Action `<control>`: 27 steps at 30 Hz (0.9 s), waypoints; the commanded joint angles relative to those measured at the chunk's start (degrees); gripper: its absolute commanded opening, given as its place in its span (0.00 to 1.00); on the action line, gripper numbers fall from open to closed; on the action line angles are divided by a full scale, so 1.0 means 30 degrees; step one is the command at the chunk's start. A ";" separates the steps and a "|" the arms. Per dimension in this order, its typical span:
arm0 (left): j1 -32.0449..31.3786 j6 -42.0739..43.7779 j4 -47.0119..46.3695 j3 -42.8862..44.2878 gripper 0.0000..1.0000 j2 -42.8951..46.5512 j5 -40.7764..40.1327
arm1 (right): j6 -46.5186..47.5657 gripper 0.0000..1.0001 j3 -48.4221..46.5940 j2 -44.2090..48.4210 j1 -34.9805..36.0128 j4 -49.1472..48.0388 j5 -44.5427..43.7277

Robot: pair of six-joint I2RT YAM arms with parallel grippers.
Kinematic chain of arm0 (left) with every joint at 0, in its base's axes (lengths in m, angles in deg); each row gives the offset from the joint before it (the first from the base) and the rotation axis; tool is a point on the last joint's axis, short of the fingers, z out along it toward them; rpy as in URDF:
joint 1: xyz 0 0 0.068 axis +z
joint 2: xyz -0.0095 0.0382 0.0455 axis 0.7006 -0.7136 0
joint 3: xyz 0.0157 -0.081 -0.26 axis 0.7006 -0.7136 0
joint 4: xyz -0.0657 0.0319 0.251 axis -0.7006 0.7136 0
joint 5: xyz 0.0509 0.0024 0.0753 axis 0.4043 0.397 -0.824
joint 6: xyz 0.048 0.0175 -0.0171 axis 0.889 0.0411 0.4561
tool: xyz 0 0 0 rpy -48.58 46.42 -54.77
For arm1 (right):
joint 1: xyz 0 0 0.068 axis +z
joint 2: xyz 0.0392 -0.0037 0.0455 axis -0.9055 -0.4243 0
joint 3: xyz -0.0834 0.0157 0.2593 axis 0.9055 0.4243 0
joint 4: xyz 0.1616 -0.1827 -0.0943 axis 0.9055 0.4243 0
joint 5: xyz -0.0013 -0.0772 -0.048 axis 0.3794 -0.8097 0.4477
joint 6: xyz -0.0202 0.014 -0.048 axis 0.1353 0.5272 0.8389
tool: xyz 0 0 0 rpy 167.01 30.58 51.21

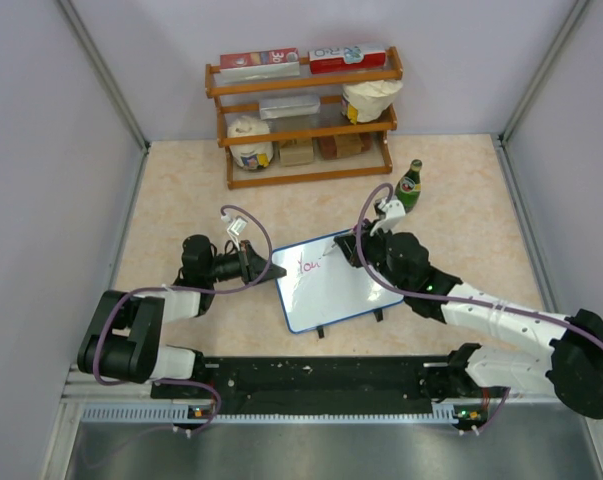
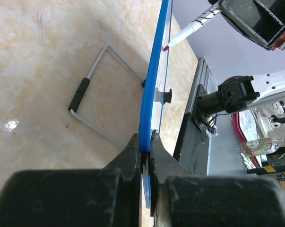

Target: Write a sentence on the whiteboard

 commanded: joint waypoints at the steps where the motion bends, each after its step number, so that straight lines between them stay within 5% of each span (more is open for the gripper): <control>1: -0.0124 0.1653 0.0413 0.0152 0.00 -0.0340 -0.0446 | -0.0023 0.00 0.0579 -0.0066 -0.0228 -0.0163 -0.0114; 27: -0.0124 0.1682 0.0442 0.0152 0.00 -0.0311 -0.0417 | -0.0375 0.00 0.0816 0.0609 -0.0228 -0.0191 -0.0524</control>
